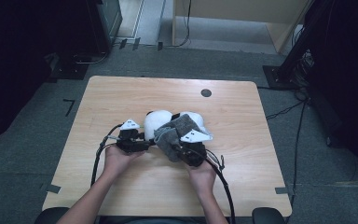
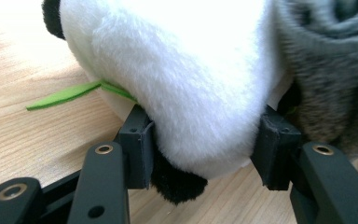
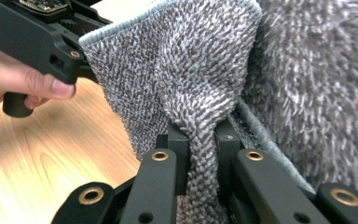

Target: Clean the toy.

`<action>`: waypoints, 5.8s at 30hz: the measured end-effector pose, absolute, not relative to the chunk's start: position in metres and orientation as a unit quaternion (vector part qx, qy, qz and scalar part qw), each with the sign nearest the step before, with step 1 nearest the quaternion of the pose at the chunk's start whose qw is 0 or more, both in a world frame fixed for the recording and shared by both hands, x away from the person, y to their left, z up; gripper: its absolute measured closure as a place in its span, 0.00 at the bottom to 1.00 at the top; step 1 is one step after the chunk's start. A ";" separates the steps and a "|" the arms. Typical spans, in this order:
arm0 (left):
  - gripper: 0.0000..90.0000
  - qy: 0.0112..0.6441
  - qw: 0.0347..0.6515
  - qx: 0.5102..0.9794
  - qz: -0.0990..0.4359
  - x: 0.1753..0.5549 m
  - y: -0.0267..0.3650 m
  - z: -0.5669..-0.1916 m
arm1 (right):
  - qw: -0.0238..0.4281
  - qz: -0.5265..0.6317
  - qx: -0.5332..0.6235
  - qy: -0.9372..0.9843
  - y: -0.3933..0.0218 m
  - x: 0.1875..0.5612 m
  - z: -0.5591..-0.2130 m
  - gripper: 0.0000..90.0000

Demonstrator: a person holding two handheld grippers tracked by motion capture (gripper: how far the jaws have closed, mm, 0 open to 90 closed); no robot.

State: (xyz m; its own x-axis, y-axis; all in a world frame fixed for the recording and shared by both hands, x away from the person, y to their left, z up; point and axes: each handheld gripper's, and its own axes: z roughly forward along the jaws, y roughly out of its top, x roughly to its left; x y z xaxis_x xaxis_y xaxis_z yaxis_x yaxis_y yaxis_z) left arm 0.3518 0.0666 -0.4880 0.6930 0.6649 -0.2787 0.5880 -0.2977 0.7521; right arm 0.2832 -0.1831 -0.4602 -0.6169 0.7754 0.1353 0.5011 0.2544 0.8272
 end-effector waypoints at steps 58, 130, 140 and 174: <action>0.56 0.388 0.440 0.809 0.040 0.352 0.066 -0.489 | 0.141 0.484 0.390 0.771 -0.156 0.285 -0.439 0.93; 0.62 0.386 0.436 0.812 0.036 0.354 0.066 -0.488 | 0.169 0.465 0.514 0.701 -0.265 0.284 -0.481 0.93; 0.62 0.384 0.437 0.812 0.036 0.354 0.066 -0.488 | 0.150 0.434 0.539 0.706 -0.271 0.291 -0.502 0.93; 0.61 0.383 0.438 0.812 0.039 0.355 0.068 -0.489 | 0.180 0.462 0.498 0.712 -0.253 0.283 -0.460 0.93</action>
State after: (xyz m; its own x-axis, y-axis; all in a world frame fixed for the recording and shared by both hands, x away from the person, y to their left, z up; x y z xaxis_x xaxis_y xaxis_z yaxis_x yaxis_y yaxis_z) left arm 0.3548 0.0682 -0.4892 0.7033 0.6564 -0.2730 0.5885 -0.3223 0.7415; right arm 0.2829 -0.2528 -0.4602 -0.4390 0.8751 0.2036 0.5425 0.0775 0.8365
